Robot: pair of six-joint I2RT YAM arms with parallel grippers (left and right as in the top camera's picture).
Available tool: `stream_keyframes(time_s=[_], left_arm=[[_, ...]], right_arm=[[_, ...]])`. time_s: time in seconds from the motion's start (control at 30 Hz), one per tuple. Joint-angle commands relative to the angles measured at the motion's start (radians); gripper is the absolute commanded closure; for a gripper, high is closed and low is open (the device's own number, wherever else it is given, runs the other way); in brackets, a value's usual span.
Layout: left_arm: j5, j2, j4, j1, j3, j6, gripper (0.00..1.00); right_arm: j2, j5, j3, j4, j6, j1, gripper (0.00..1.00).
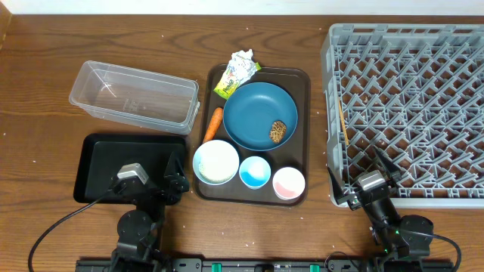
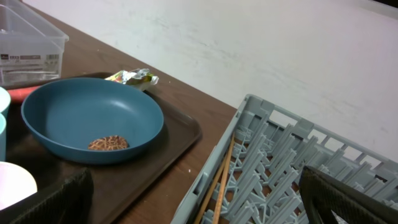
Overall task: Sort waste into correct bins and load items into the dishwasher rack
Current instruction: 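Move the left gripper from rest toward the cups on the tray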
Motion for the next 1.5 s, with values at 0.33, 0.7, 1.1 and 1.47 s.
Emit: stream_keyframes(time_s=[0.33, 0.7, 1.1, 1.47], left_arm=[[-0.002, -0.005, -0.003, 0.004, -0.031, -0.009, 0.02], [-0.002, -0.005, -0.003, 0.004, -0.031, -0.009, 0.02], [-0.003, -0.005, -0.003, 0.004, -0.031, -0.009, 0.02], [0.171, -0.005, 0.089, 0.004, -0.027, -0.010, 0.02]], right_arm=[[-0.006, 0.000, -0.003, -0.002, 0.010, -0.015, 0.01], [-0.006, 0.000, -0.003, -0.002, 0.010, -0.015, 0.01], [-0.005, -0.001, -0.003, -0.002, 0.010, -0.015, 0.01], [-0.005, -0.101, -0.003, 0.056, 0.114, -0.015, 0.01]])
